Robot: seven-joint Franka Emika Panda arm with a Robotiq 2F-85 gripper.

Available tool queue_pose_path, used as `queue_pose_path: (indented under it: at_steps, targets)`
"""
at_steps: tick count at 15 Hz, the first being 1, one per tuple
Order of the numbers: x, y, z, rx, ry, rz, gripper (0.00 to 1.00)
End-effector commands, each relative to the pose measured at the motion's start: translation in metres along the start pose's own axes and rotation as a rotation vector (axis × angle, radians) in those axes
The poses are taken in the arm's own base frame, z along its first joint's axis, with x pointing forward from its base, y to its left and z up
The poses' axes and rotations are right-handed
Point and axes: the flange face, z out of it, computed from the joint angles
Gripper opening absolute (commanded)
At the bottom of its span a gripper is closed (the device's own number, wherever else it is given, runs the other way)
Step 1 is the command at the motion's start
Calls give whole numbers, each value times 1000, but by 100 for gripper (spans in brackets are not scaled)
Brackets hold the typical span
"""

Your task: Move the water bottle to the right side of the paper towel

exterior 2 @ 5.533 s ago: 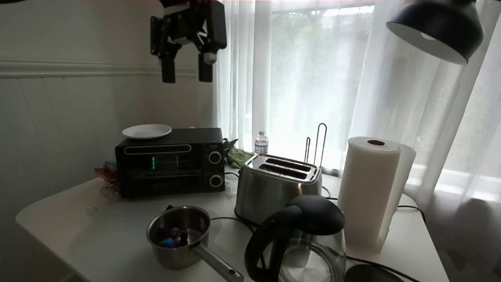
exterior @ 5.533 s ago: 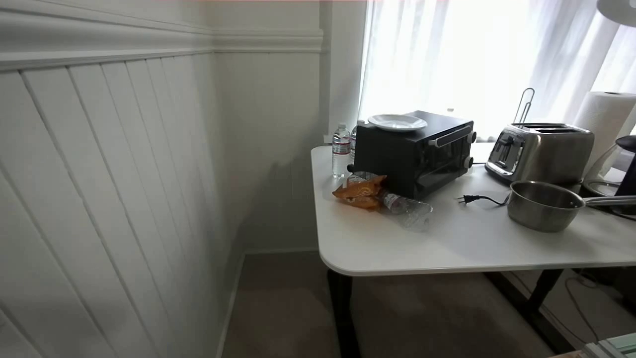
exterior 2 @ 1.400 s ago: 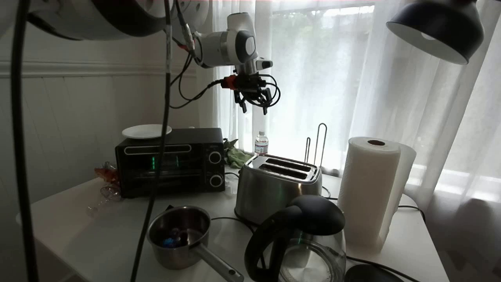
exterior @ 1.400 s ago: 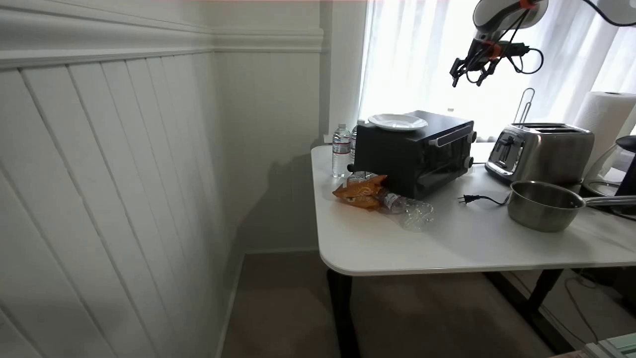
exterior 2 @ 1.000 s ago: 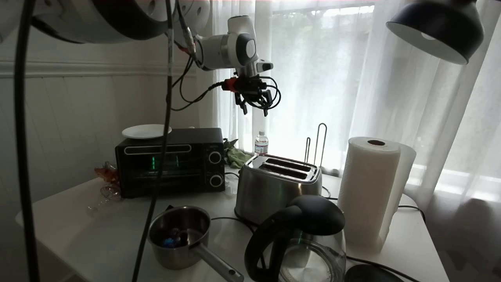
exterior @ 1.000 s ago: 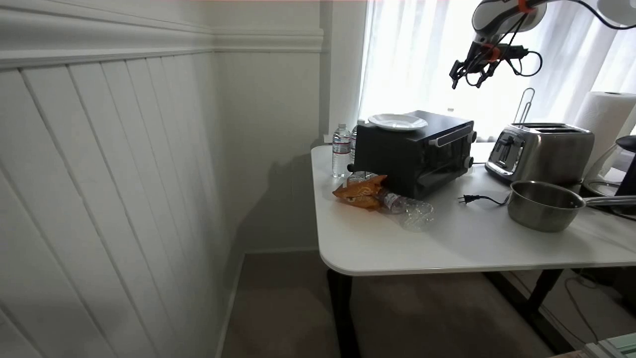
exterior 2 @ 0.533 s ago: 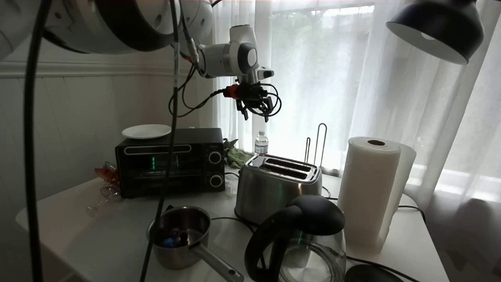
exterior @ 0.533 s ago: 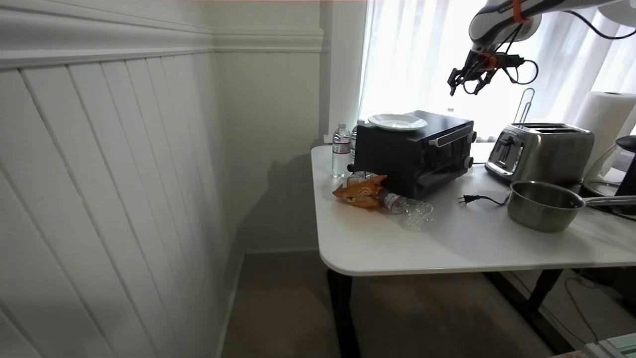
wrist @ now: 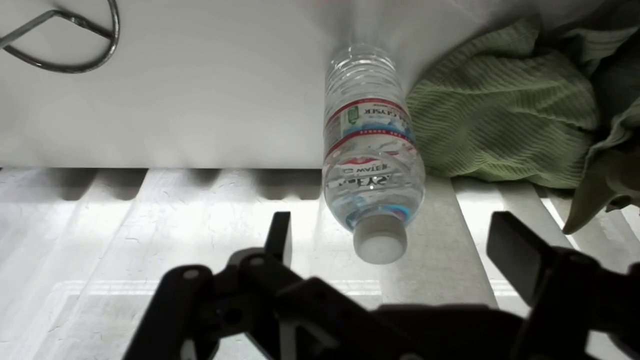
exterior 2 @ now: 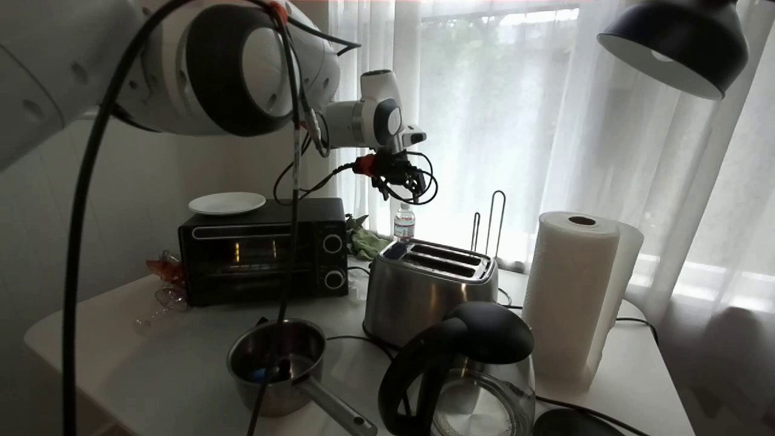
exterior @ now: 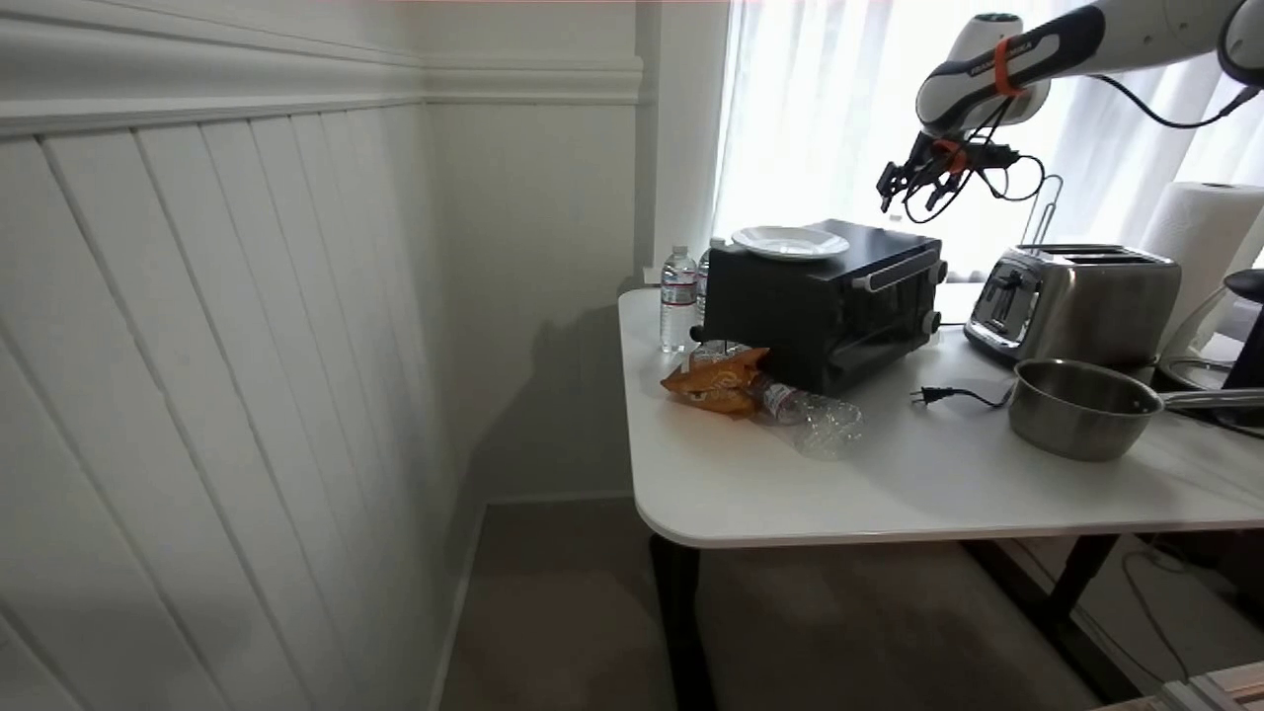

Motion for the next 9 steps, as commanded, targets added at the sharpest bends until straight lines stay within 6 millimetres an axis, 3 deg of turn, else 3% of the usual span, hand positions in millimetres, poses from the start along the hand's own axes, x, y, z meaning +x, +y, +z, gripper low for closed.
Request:
queue_pose_path:
  at_steps: [1, 3, 4, 5, 9]
  targets:
    - [8, 3, 13, 27, 47, 12, 100]
    - [8, 4, 19, 31, 46, 18, 100]
    - [8, 4, 21, 32, 49, 19, 84]
    - [9, 3, 23, 34, 52, 17, 74]
    - [10, 2, 27, 28, 72, 8, 44]
